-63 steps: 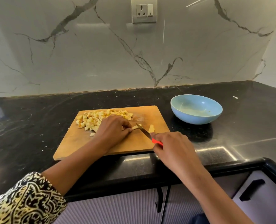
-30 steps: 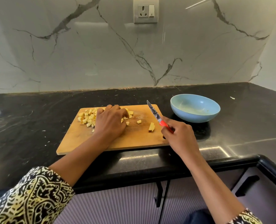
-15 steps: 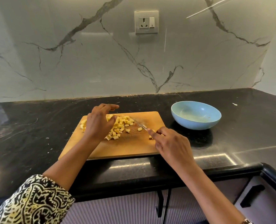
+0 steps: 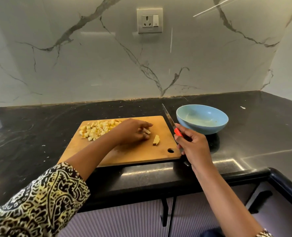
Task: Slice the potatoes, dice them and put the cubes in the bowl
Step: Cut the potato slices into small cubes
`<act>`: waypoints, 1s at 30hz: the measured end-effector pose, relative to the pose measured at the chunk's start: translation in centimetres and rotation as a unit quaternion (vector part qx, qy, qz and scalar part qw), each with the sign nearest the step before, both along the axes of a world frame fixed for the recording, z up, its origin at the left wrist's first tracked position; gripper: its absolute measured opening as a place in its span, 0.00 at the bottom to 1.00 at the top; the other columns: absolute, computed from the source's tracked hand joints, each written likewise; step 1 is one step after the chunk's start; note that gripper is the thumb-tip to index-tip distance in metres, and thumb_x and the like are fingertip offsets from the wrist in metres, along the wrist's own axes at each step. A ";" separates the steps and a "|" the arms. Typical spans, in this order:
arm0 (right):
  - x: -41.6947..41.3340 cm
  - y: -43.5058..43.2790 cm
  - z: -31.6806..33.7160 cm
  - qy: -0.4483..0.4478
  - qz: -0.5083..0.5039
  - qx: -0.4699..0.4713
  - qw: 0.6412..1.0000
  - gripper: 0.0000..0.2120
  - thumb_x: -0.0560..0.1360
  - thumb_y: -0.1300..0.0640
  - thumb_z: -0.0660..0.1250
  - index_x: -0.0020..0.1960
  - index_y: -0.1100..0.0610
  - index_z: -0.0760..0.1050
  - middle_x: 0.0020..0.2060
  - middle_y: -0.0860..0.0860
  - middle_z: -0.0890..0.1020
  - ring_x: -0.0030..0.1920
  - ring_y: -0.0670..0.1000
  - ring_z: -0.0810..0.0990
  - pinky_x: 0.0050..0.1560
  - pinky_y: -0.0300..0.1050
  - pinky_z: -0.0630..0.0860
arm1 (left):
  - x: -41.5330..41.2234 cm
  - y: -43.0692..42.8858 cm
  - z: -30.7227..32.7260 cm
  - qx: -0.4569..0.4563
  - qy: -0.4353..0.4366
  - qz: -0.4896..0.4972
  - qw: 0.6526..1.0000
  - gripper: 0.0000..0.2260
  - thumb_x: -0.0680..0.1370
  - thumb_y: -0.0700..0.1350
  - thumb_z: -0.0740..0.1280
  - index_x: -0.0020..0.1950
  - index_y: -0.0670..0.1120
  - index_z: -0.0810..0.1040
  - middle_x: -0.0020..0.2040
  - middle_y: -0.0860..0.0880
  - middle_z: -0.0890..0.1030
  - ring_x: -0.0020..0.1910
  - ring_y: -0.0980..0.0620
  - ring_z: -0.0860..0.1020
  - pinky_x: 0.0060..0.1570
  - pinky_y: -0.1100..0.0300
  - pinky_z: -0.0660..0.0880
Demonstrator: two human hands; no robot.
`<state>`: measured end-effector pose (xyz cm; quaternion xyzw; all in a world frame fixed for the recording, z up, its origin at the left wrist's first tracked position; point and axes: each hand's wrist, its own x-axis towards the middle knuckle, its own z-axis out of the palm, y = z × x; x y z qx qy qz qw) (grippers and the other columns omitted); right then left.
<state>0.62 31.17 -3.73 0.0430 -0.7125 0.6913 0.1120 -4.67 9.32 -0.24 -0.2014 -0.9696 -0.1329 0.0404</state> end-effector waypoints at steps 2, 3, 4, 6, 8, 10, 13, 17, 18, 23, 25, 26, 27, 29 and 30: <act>-0.2 0.0 -0.1 -0.001 0.001 0.003 1.000 0.17 0.74 0.62 0.70 0.60 0.46 0.79 0.40 0.51 0.83 0.33 0.48 0.76 0.32 0.40 0.73 | -0.5 0.2 -0.2 -0.007 -0.012 -0.018 1.000 0.15 0.78 0.46 0.66 0.65 0.51 0.76 0.61 0.52 0.78 0.58 0.55 0.74 0.58 0.63 0.69; -0.2 0.0 -0.2 -0.001 0.001 0.004 1.000 0.17 0.74 0.62 0.70 0.60 0.47 0.79 0.40 0.51 0.83 0.33 0.47 0.76 0.32 0.40 0.73 | -0.6 0.2 -0.2 -0.014 0.003 -0.027 1.000 0.12 0.78 0.46 0.66 0.62 0.51 0.79 0.59 0.52 0.79 0.56 0.55 0.75 0.56 0.63 0.70; -0.3 0.0 -0.3 -0.001 -0.001 0.004 1.000 0.17 0.74 0.62 0.70 0.60 0.47 0.79 0.39 0.51 0.83 0.32 0.47 0.76 0.32 0.40 0.73 | -0.6 0.3 -0.2 -0.026 0.026 -0.036 0.999 0.11 0.78 0.46 0.66 0.60 0.51 0.80 0.58 0.52 0.79 0.53 0.56 0.75 0.54 0.64 0.71; -0.3 0.0 -0.3 -0.001 -0.002 0.009 1.000 0.17 0.74 0.61 0.70 0.60 0.47 0.79 0.38 0.50 0.84 0.32 0.47 0.77 0.32 0.40 0.73 | -0.6 0.0 -0.1 -0.073 0.084 -0.053 0.992 0.10 0.79 0.48 0.65 0.58 0.50 0.80 0.55 0.52 0.80 0.50 0.57 0.76 0.52 0.65 0.71; -0.3 -0.1 -0.3 0.000 -0.001 0.011 1.000 0.16 0.74 0.61 0.70 0.59 0.46 0.79 0.38 0.48 0.84 0.32 0.46 0.77 0.31 0.38 0.73 | -0.4 -0.9 0.0 -0.148 0.149 -0.059 0.976 0.11 0.80 0.50 0.62 0.58 0.51 0.80 0.53 0.53 0.81 0.50 0.56 0.76 0.52 0.63 0.69; -0.4 0.0 -0.4 0.001 0.001 0.012 1.000 0.16 0.74 0.61 0.70 0.59 0.46 0.80 0.37 0.46 0.84 0.31 0.46 0.77 0.30 0.37 0.72 | -0.3 -2.6 0.1 -0.211 0.198 -0.037 0.956 0.12 0.80 0.53 0.60 0.58 0.53 0.79 0.53 0.54 0.80 0.50 0.55 0.75 0.52 0.60 0.67; -0.4 0.0 -0.4 0.005 0.001 0.016 1.000 0.16 0.74 0.61 0.70 0.60 0.47 0.79 0.38 0.46 0.83 0.31 0.46 0.77 0.30 0.38 0.73 | 0.0 -4.8 0.6 -0.208 0.220 0.019 0.953 0.12 0.79 0.54 0.62 0.58 0.53 0.79 0.55 0.53 0.80 0.52 0.53 0.74 0.51 0.58 0.67; -0.3 -0.2 -0.5 0.014 0.001 0.020 1.000 0.16 0.74 0.61 0.70 0.60 0.47 0.79 0.39 0.47 0.84 0.32 0.46 0.77 0.33 0.40 0.74 | 1.3 -6.4 0.8 -0.058 0.177 0.027 0.982 0.09 0.78 0.47 0.66 0.57 0.50 0.81 0.58 0.49 0.80 0.54 0.52 0.74 0.51 0.59 0.70; -0.3 -0.2 -0.5 0.014 0.002 0.022 1.000 0.16 0.75 0.61 0.70 0.60 0.47 0.79 0.39 0.47 0.84 0.31 0.46 0.77 0.33 0.41 0.75 | 1.8 -6.7 0.6 -0.050 0.164 0.011 0.985 0.10 0.77 0.47 0.67 0.58 0.50 0.80 0.60 0.49 0.79 0.57 0.52 0.74 0.54 0.57 0.71; -0.4 -0.1 -0.6 0.015 0.006 0.032 0.999 0.16 0.75 0.60 0.70 0.60 0.46 0.79 0.38 0.46 0.84 0.31 0.45 0.77 0.34 0.41 0.75 | 4.2 -8.5 -1.2 -0.107 0.108 -0.082 0.985 0.27 0.76 0.68 0.50 0.68 0.58 0.72 0.70 0.58 0.68 0.70 0.58 0.61 0.68 0.55 0.58; -0.4 -0.1 -0.6 0.015 0.004 0.030 0.999 0.16 0.75 0.60 0.70 0.60 0.46 0.79 0.38 0.46 0.84 0.31 0.45 0.77 0.35 0.41 0.75 | 4.3 -9.0 -1.8 -0.178 0.173 -0.076 0.966 0.25 0.78 0.66 0.46 0.69 0.59 0.70 0.72 0.56 0.67 0.72 0.53 0.62 0.68 0.49 0.58; -0.4 -0.1 -0.6 0.014 0.002 0.029 0.999 0.16 0.75 0.60 0.70 0.60 0.46 0.79 0.38 0.45 0.83 0.31 0.45 0.77 0.35 0.41 0.75 | 4.3 -9.1 -1.8 -0.189 0.199 -0.058 0.960 0.24 0.79 0.64 0.48 0.69 0.58 0.71 0.71 0.54 0.69 0.72 0.50 0.64 0.68 0.47 0.59; -0.4 -0.1 -0.6 0.014 0.000 0.027 1.000 0.16 0.75 0.61 0.70 0.59 0.46 0.79 0.38 0.44 0.83 0.31 0.45 0.77 0.36 0.41 0.76 | 4.2 -9.0 -1.8 -0.180 0.208 -0.039 0.961 0.23 0.78 0.63 0.50 0.68 0.57 0.71 0.71 0.52 0.70 0.71 0.48 0.66 0.68 0.45 0.59; -0.3 -0.1 -0.7 0.017 -0.001 0.021 1.000 0.16 0.75 0.61 0.70 0.59 0.46 0.79 0.39 0.44 0.83 0.31 0.45 0.77 0.37 0.41 0.75 | 4.1 -8.2 -1.4 -0.112 0.196 -0.031 0.974 0.27 0.76 0.67 0.50 0.68 0.57 0.71 0.71 0.53 0.69 0.72 0.49 0.65 0.70 0.47 0.56; -0.3 -0.1 -0.7 0.018 0.000 0.017 1.000 0.16 0.75 0.61 0.70 0.59 0.46 0.79 0.40 0.45 0.84 0.31 0.45 0.77 0.37 0.41 0.75 | 4.1 -7.5 -1.2 -0.073 0.176 -0.033 0.981 0.30 0.74 0.70 0.49 0.69 0.57 0.71 0.72 0.54 0.68 0.73 0.51 0.63 0.71 0.48 0.53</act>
